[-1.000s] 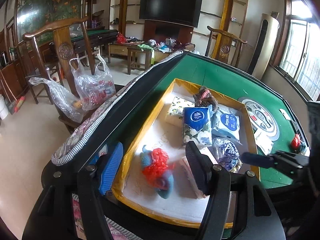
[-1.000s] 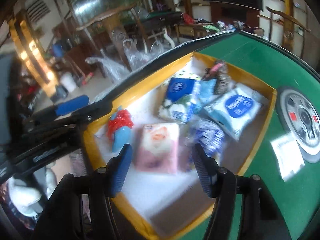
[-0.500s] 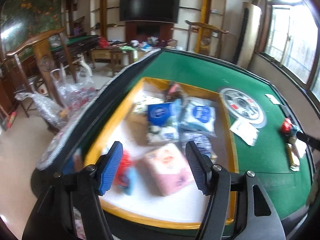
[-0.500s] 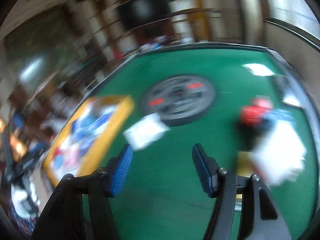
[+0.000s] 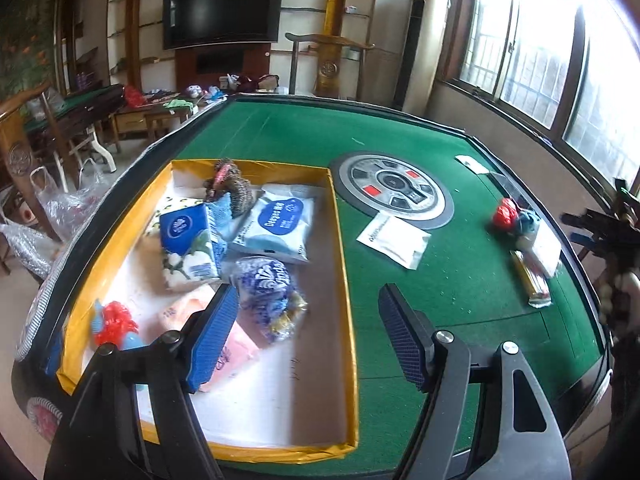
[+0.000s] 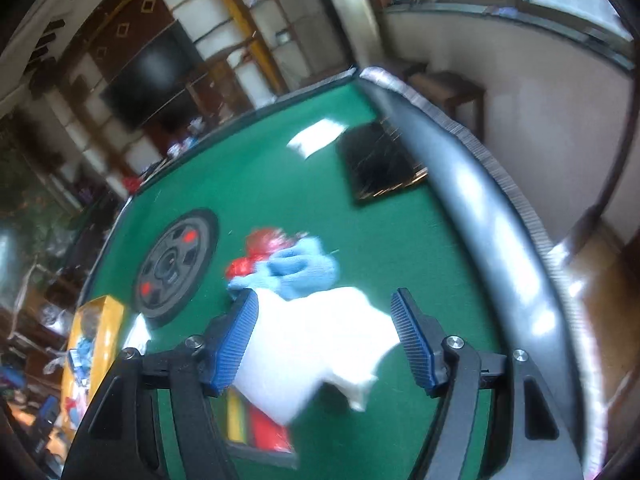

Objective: Organize soft objects
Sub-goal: 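Move both open tools back over the remaining items on the table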

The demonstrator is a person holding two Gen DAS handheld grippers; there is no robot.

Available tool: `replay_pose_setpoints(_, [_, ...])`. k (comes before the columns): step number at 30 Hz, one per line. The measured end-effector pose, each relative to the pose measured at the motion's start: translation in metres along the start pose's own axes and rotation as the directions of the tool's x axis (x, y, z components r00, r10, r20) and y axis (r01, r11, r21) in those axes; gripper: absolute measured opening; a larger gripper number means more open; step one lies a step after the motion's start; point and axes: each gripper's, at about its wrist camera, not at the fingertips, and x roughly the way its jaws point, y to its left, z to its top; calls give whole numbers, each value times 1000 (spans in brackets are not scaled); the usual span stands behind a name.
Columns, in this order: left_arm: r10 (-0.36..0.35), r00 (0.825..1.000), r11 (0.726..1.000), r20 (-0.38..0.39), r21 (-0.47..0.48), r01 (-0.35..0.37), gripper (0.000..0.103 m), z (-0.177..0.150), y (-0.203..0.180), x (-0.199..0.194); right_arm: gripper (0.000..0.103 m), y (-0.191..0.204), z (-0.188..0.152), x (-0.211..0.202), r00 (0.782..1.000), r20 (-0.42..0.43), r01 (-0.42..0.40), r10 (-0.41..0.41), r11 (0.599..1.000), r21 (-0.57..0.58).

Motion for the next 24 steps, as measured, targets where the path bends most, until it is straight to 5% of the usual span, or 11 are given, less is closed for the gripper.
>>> replay_pose_setpoints(4, [-13, 1000, 1000, -13, -11, 12, 72, 0, 0, -1, 64, 43, -20, 16, 968, -106, -238, 229, 968, -78])
replay_pose_setpoints(9, [-28, 1000, 1000, -13, -9, 28, 72, 3, -3, 0, 64, 133, -60, -3, 792, -315, -599, 523, 764, -239])
replay_pose_setpoints(11, [-55, 998, 998, -26, -5, 55, 72, 4, -7, 3, 64, 144, -66, -12, 769, -321, -633, 553, 730, -259])
replay_pose_setpoints(13, [-89, 995, 996, -46, 4, 89, 72, 4, -16, 8, 64, 143, -64, -14, 778, -294, -623, 555, 741, -252])
replay_pose_setpoints(15, [-133, 989, 991, -73, 14, 134, 72, 3, -26, 14, 65, 135, -60, -8, 833, -241, -549, 498, 798, -248])
replay_pose_setpoints(20, [-196, 972, 980, -131, 15, 199, 72, -2, -47, 28, 65, 116, -53, 23, 910, -198, -399, 364, 899, -180])
replay_pose_setpoints(24, [-218, 961, 975, -170, 4, 222, 72, -2, -60, 39, 65, 109, -40, 54, 906, -201, -397, 373, 913, -93])
